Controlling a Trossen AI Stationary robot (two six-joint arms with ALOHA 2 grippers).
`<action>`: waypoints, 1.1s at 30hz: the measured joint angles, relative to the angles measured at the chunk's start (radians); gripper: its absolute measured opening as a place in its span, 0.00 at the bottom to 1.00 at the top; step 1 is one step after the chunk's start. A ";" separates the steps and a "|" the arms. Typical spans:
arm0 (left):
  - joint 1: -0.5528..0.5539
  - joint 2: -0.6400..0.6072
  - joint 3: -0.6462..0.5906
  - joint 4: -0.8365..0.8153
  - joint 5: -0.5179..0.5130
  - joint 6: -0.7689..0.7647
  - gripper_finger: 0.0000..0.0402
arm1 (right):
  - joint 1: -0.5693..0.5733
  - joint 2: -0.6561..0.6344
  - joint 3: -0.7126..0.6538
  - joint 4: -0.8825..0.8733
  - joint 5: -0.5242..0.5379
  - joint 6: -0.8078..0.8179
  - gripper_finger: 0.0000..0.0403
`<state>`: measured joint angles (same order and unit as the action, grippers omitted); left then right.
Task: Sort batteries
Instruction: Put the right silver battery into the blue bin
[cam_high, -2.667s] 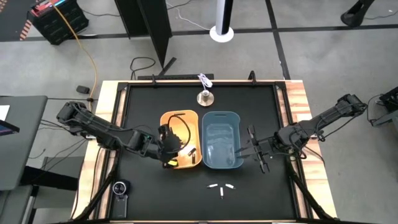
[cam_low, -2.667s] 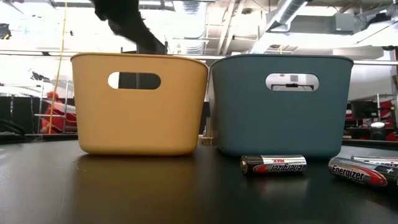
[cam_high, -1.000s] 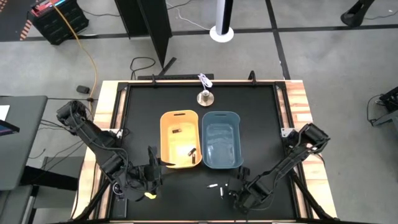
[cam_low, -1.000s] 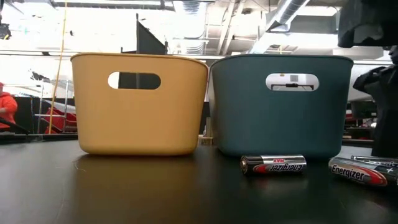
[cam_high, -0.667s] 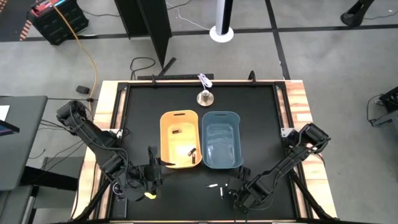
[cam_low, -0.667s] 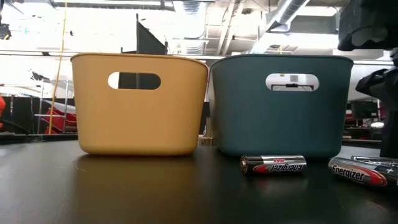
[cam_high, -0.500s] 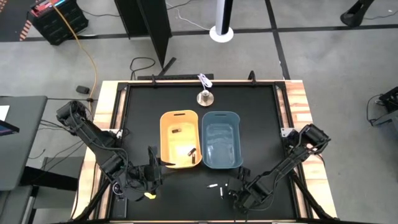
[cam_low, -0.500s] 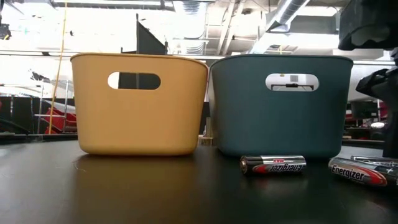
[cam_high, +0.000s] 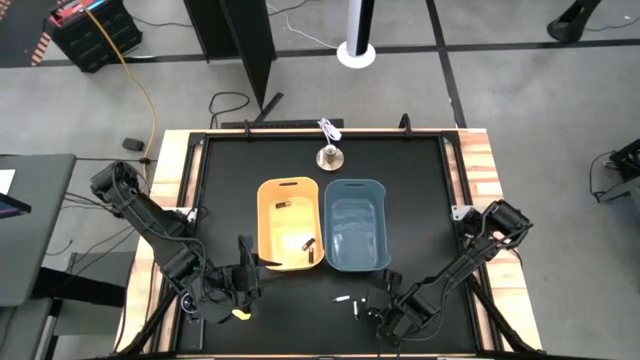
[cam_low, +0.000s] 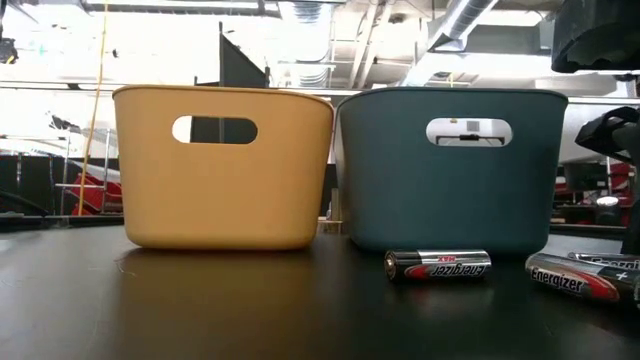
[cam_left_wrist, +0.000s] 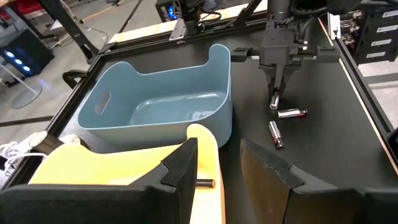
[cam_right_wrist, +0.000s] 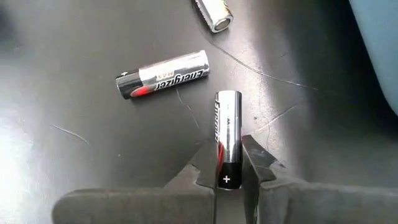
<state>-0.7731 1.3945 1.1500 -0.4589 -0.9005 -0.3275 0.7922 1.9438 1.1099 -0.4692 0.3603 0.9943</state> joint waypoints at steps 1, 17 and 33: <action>0.000 0.000 0.000 0.000 0.000 0.000 0.29 | 0.004 0.000 0.003 -0.001 0.002 0.000 0.10; 0.000 0.000 0.000 0.000 0.000 0.005 0.29 | 0.019 0.011 0.107 -0.121 0.043 -0.058 0.09; 0.000 0.000 0.000 0.001 0.000 0.006 0.29 | 0.022 -0.006 0.242 -0.324 0.124 -0.116 0.09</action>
<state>-0.7731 1.3946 1.1500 -0.4583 -0.9002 -0.3218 0.8143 1.9373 1.3522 -0.7929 0.4842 0.8786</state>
